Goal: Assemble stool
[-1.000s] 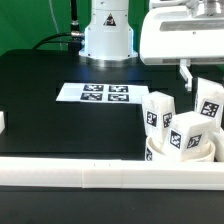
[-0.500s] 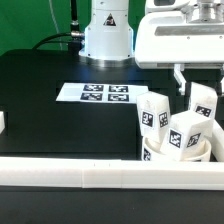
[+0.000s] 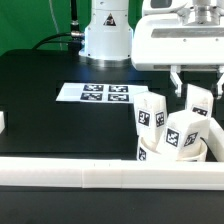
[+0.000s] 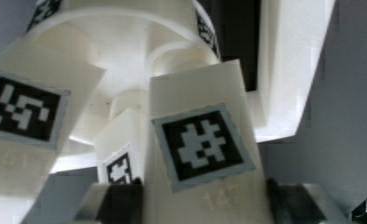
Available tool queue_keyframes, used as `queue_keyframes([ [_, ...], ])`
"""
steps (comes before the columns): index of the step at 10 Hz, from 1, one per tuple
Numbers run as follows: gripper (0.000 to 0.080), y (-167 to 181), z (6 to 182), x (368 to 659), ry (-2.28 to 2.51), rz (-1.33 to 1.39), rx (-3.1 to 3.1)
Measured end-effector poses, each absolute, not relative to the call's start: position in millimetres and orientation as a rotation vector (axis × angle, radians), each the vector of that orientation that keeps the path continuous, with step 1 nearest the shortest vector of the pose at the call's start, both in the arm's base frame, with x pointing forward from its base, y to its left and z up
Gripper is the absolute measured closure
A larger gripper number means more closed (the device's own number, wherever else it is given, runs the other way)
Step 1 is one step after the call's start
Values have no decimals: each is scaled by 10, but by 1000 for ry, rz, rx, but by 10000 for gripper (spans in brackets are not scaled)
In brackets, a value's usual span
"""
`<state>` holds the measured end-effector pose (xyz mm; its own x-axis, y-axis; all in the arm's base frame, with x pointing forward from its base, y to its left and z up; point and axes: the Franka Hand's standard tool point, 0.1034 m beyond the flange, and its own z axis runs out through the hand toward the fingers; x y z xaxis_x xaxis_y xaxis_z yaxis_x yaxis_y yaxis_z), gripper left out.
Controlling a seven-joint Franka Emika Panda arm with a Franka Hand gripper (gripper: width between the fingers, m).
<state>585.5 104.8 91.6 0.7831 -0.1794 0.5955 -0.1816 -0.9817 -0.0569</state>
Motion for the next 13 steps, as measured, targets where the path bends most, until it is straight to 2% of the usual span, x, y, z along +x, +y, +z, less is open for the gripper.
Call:
queue_keyframes([
  [5,475,1042,921,5867,-308,959,2975],
  [9,475,846,923,5880,-386,954,2984],
  [13,475,827,922,5892,-415,943,2996],
])
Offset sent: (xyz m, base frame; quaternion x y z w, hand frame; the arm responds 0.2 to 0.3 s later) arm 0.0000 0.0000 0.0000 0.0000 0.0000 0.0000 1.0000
